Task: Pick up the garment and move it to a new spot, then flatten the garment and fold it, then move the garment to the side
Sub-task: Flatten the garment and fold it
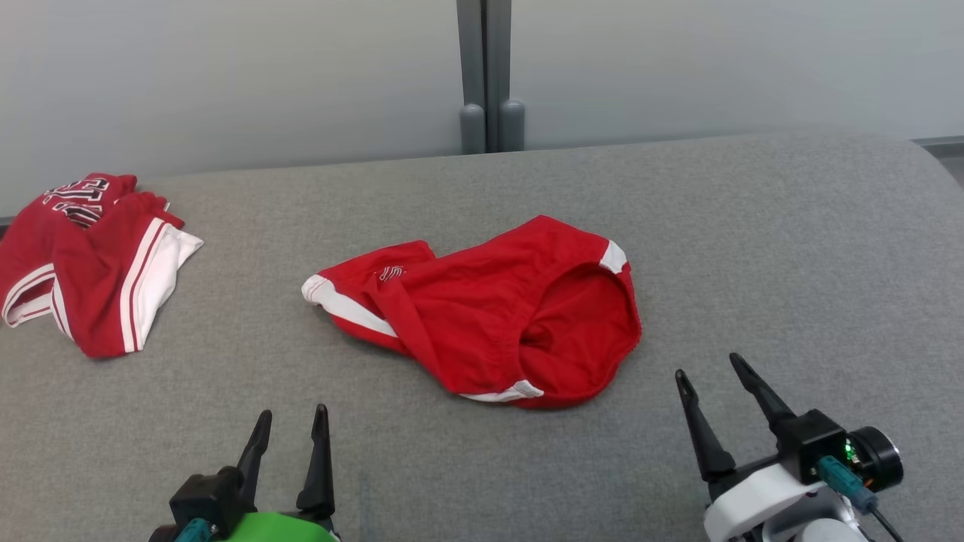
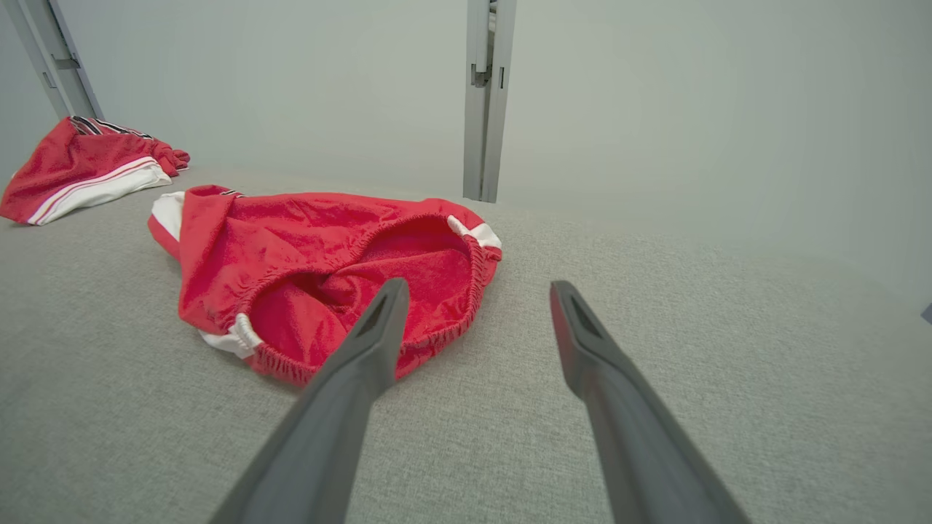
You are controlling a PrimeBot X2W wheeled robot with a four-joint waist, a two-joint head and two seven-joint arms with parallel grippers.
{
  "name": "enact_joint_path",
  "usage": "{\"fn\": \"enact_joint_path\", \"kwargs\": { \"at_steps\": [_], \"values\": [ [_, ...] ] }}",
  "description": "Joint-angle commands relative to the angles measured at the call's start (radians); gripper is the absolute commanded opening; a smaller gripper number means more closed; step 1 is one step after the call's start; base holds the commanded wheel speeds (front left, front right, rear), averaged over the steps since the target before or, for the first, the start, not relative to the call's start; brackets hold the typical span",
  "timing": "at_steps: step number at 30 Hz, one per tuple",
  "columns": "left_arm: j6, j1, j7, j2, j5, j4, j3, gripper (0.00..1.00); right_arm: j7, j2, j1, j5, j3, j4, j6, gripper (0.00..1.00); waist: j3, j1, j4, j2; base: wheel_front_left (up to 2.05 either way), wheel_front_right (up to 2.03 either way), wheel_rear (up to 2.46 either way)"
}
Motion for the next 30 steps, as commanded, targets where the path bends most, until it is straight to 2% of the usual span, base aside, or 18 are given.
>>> {"fn": "enact_joint_path", "kwargs": {
  "at_steps": [1, 5, 9, 20, 21, 22, 23, 25, 30],
  "values": [
    [-0.004, -0.008, 0.000, 0.001, -0.009, 0.000, 0.000, 1.00, -0.002, -0.003, -0.015, -0.013, 0.017, 0.011, -0.001, 1.00, 0.005, 0.0000, 0.008, 0.0000, 0.00, 0.00, 0.00],
    [-0.003, -0.027, 0.000, 0.001, -0.015, -0.001, -0.012, 1.00, -0.002, -0.004, -0.072, -0.022, 0.119, 0.099, -0.001, 1.00, 0.016, 0.0000, 0.039, 0.0000, 0.00, 0.00, 0.00],
    [0.000, -0.045, 0.000, 0.001, -0.021, -0.005, -0.028, 1.00, -0.001, -0.004, -0.162, -0.028, 0.220, 0.239, -0.001, 1.00, 0.041, 0.0000, 0.089, 0.0000, 0.00, 0.00, 0.00],
    [0.013, -0.092, 0.000, 0.001, -0.030, -0.020, -0.050, 1.00, 0.024, -0.004, -0.394, 0.034, 0.342, 0.554, -0.001, 1.00, 0.121, 0.0000, 0.240, 0.0000, 0.00, 0.00, 0.00],
    [0.014, -0.092, 0.000, 0.001, -0.030, -0.021, -0.047, 1.00, 0.022, -0.005, -0.407, 0.049, 0.349, 0.570, -0.001, 0.84, 0.126, 0.0000, 0.247, 0.0000, 0.00, 0.00, 0.00],
    [0.015, -0.090, 0.000, 0.001, -0.030, -0.022, -0.044, 1.00, 0.020, -0.005, -0.414, 0.059, 0.356, 0.581, -0.001, 0.47, 0.127, 0.0000, 0.251, 0.0000, 0.00, 0.00, 0.00],
    [0.016, -0.088, 0.000, 0.001, -0.031, -0.023, -0.040, 1.00, 0.016, -0.004, -0.424, 0.071, 0.360, 0.589, -0.001, 0.35, 0.128, 0.0000, 0.253, 0.0000, 0.00, 0.00, 0.00],
    [0.016, -0.084, 0.000, 0.001, -0.033, -0.023, -0.036, 1.00, 0.007, -0.005, -0.441, 0.087, 0.357, 0.586, -0.001, 0.00, 0.130, 0.0000, 0.253, 0.0000, 0.00, 0.00, 0.00],
    [0.018, -0.073, 0.000, 0.001, -0.028, -0.022, -0.027, 1.00, -0.002, -0.004, -0.437, 0.173, 0.346, 0.503, -0.001, 0.00, 0.123, 0.0000, 0.220, 0.0000, 0.00, 0.00, 0.00]
  ]
}}
